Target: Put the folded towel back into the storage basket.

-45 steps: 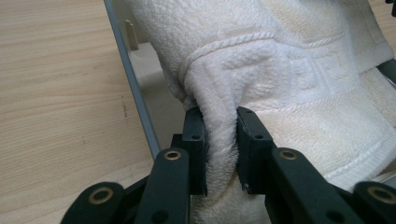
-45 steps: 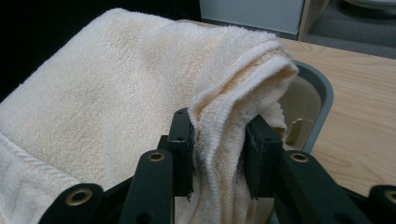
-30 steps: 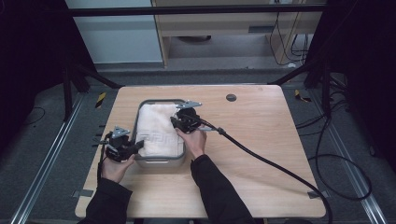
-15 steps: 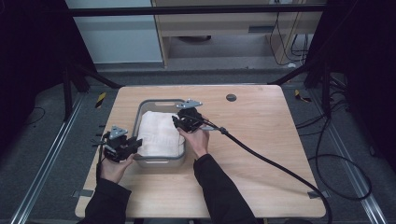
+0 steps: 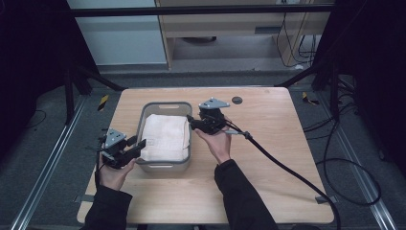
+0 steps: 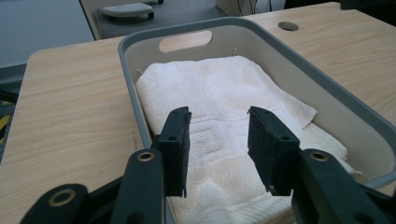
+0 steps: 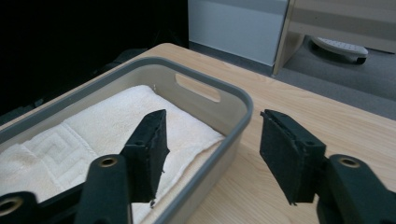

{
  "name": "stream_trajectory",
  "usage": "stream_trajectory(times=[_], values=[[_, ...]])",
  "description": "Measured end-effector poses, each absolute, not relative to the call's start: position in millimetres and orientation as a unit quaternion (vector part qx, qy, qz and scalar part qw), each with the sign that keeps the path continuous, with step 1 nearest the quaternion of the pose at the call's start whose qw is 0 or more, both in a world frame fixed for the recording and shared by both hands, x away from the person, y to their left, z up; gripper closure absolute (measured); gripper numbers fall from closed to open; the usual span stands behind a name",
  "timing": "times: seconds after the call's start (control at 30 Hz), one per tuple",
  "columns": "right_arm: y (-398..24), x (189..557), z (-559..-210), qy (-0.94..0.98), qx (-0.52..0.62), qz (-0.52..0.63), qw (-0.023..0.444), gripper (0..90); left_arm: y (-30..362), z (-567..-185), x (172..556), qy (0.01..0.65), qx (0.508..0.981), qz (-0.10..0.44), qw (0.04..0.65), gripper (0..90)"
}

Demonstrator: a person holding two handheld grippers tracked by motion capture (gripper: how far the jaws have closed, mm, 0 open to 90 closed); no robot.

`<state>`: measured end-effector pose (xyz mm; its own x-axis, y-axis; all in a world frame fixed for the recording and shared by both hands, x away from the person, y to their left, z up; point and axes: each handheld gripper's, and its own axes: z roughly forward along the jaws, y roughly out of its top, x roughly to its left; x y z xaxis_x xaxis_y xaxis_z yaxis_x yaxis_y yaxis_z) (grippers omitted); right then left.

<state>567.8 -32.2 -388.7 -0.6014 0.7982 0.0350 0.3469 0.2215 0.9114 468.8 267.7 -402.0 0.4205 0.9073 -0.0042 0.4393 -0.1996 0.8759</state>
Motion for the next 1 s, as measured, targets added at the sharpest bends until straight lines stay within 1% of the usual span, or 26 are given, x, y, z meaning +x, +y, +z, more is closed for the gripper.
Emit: stream_trajectory(times=[0.03,0.07,0.17,0.2,0.27,0.3,0.43,0.6,0.63,0.67,0.77,0.8,0.83,0.87,1.0], values=[[-32.2,567.8,-388.7,0.747,0.383,0.492,0.229,40.3,267.7,-402.0,468.8,0.464,0.725,0.272,0.43,56.8],[-42.2,563.0,-384.3,0.743,0.383,0.499,0.227,37.1,266.5,-401.6,466.3,0.462,0.723,0.274,0.433,56.1],[-52.9,557.6,-380.2,0.74,0.383,0.505,0.227,34.5,266.2,-401.6,463.3,0.458,0.722,0.277,0.439,54.1],[-64.4,551.7,-376.9,0.735,0.386,0.51,0.226,32.6,265.9,-402.4,459.9,0.454,0.722,0.277,0.442,53.3],[-70.1,548.6,-375.6,0.732,0.391,0.513,0.22,31.3,266.0,-403.3,458.3,0.453,0.721,0.279,0.444,52.8],[-82.0,543.2,-374.6,0.729,0.394,0.516,0.217,29.5,266.2,-403.6,457.7,0.453,0.721,0.279,0.444,51.0],[-102.2,532.6,-374.9,0.725,0.398,0.515,0.224,28.2,267.5,-406.6,453.5,0.454,0.718,0.281,0.446,48.5],[-137.7,515.4,-383.2,0.719,0.41,0.514,0.224,25.6,271.3,-410.2,448.3,0.453,0.715,0.277,0.455,43.2],[-137.7,515.4,-383.2,0.719,0.41,0.514,0.224,25.6,271.3,-410.2,448.3,0.453,0.715,0.277,0.455,42.5],[-149.8,510.0,-387.8,0.72,0.412,0.51,0.227,24.7,273.1,-412.2,445.9,0.45,0.714,0.28,0.457,41.6],[-161.4,504.4,-392.6,0.719,0.416,0.509,0.225,23.7,275.5,-414.7,443.4,0.448,0.716,0.281,0.456,39.4],[-172.7,499.0,-397.9,0.718,0.421,0.508,0.223,23.2,277.9,-416.8,441.2,0.447,0.717,0.279,0.457,38.5],[-172.7,499.0,-397.9,0.718,0.421,0.508,0.223,23.2,277.9,-416.8,441.2,0.447,0.717,0.279,0.457,38.2],[-183.2,493.9,-403.7,0.719,0.424,0.503,0.222,23.0,279.1,-417.7,439.8,0.447,0.715,0.283,0.457,37.6],[-198.2,487.1,-412.8,0.72,0.431,0.496,0.224,23.2,284.7,-420.2,435.0,0.448,0.711,0.291,0.457,36.0]])
